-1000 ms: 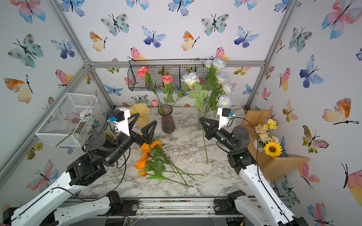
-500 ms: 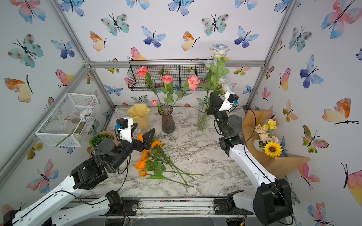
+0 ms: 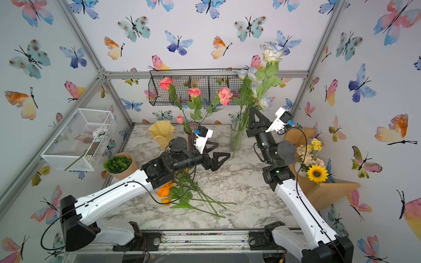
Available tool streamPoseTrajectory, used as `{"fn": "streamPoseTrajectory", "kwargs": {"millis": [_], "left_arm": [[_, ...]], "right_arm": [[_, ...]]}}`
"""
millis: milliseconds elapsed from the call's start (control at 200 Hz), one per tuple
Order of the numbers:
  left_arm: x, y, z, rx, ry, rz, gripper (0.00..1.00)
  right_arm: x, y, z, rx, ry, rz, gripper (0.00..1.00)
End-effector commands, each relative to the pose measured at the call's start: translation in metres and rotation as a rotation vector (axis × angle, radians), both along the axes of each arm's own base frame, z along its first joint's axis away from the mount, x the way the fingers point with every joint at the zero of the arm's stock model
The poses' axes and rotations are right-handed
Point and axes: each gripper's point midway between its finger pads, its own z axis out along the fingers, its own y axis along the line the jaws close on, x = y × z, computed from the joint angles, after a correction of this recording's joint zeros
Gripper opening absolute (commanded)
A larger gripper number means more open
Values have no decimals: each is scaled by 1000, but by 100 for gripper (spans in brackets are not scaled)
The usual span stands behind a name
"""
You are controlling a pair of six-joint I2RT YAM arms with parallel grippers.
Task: Arrange the flowers in different vases according to their colors
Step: Insert the flower into the vase.
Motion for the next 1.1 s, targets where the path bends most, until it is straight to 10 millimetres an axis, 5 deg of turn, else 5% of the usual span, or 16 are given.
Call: {"fn": "streamPoseTrajectory", "kwargs": {"millis": [0, 526, 801, 981, 1096], "left_arm": [[-18, -12, 39, -124, -17, -128, 82], [20, -42, 5, -40, 50, -82, 56], [29, -46, 0, -8, 53, -60, 0], [31, -27, -19, 107, -2, -1, 0], [29, -13, -29, 182, -45, 26, 0]], "right_arm": [[-3, 8, -11, -6, 42, 58, 2], [-6, 20, -17, -21, 59, 132, 2], [-7, 25, -25, -41, 81, 157, 3], [12, 34, -44, -176, 257, 145, 42], [17, 45, -60, -306, 388, 188, 55]]}}
